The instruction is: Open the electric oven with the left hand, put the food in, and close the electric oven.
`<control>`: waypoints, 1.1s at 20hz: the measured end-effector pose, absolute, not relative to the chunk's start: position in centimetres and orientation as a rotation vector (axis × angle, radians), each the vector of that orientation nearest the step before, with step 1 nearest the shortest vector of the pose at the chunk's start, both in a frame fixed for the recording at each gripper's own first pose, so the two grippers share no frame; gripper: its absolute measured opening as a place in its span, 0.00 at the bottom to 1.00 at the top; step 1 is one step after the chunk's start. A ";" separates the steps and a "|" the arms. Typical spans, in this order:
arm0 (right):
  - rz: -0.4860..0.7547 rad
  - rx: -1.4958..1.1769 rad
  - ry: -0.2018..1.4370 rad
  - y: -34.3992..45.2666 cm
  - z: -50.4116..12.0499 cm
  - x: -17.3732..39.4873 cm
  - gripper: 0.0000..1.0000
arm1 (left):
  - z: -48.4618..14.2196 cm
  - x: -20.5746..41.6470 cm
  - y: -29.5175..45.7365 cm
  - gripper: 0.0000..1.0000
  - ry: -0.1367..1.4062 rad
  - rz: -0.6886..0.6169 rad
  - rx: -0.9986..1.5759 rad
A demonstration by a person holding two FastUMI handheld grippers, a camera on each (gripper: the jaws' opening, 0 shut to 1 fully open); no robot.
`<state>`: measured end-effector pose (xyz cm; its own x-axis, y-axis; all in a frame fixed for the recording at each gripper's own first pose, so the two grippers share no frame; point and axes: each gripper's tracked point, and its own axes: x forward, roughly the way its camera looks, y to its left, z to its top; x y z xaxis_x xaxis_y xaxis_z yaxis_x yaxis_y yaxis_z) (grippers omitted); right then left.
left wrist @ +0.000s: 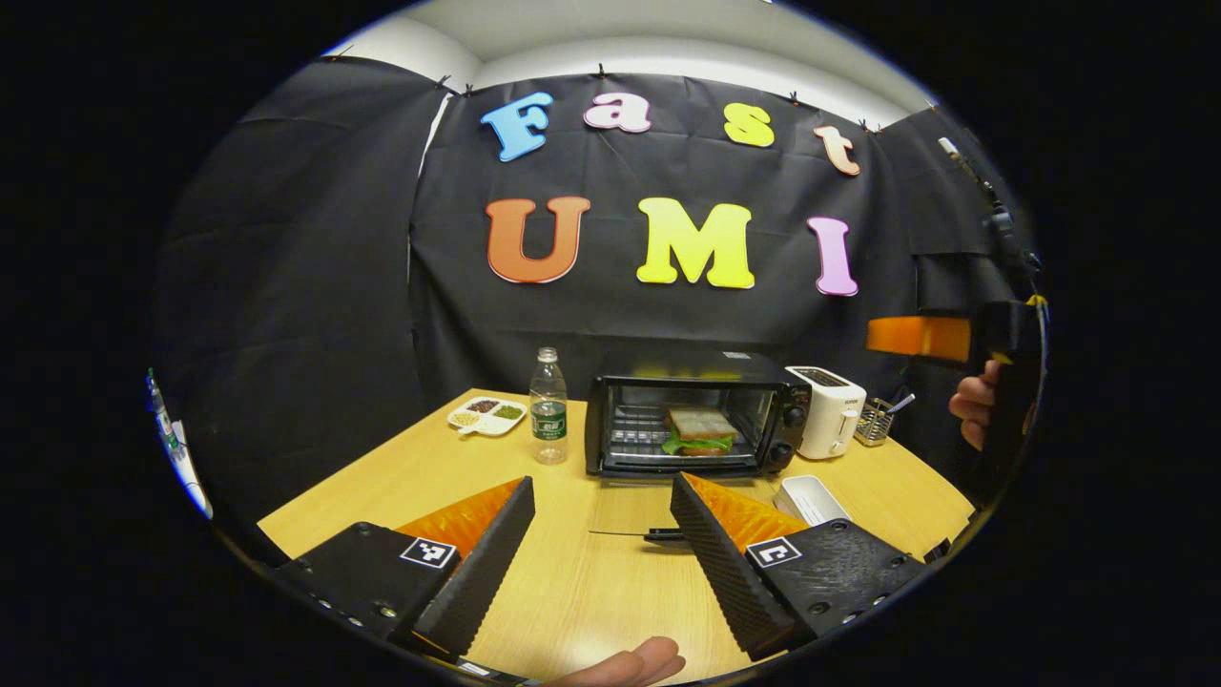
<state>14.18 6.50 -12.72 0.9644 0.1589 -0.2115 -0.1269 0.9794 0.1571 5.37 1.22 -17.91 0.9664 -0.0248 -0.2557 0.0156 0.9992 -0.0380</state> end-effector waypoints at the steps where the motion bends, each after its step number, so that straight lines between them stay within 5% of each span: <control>1: 0.124 0.130 0.210 5.2 -12.2 13.4 0.81 | -18.6 5.8 0.5 0.95 0.276 -0.033 -0.045; 3: 0.096 0.125 0.173 3.1 -10.9 11.9 0.81 | -20.4 6.7 -1.2 0.95 0.321 -0.057 -0.056; 4: 0.081 0.132 0.154 2.0 -10.4 11.3 0.89 | -21.4 7.0 -2.1 0.95 0.346 -0.069 -0.056; 8: 0.021 0.128 0.033 -1.5 -6.7 8.9 0.81 | -25.6 8.2 -5.4 0.95 0.459 -0.123 -0.070; 9: 0.010 0.101 0.020 -2.1 -6.4 8.4 0.89 | -26.5 8.5 -6.3 0.95 0.484 -0.134 -0.072; 11: 0.006 0.064 0.002 -2.8 -6.3 7.6 0.89 | -28.5 8.9 -7.3 0.95 0.533 -0.150 -0.056; 13: 0.012 0.049 -0.012 -3.0 -5.7 7.1 0.89 | -30.2 9.0 -8.3 0.95 0.573 -0.166 -0.030; 14: 0.012 0.041 -0.010 -3.2 -5.9 6.9 0.81 | -30.9 9.1 -8.6 0.95 0.591 -0.169 -0.014; 15: 0.012 0.039 -0.007 -3.4 -6.1 6.7 0.90 | -31.7 9.2 -8.8 0.95 0.609 -0.170 0.001; 22: 0.014 0.056 0.043 -5.0 -8.3 7.0 0.92 | -35.0 10.3 -10.0 0.95 0.700 -0.166 0.027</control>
<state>6.99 -5.04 -8.27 0.9990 0.0150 -0.0421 -0.0126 0.9983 0.0562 10.32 -10.02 -35.04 0.7523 -0.1433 -0.6431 0.1615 0.9864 -0.0308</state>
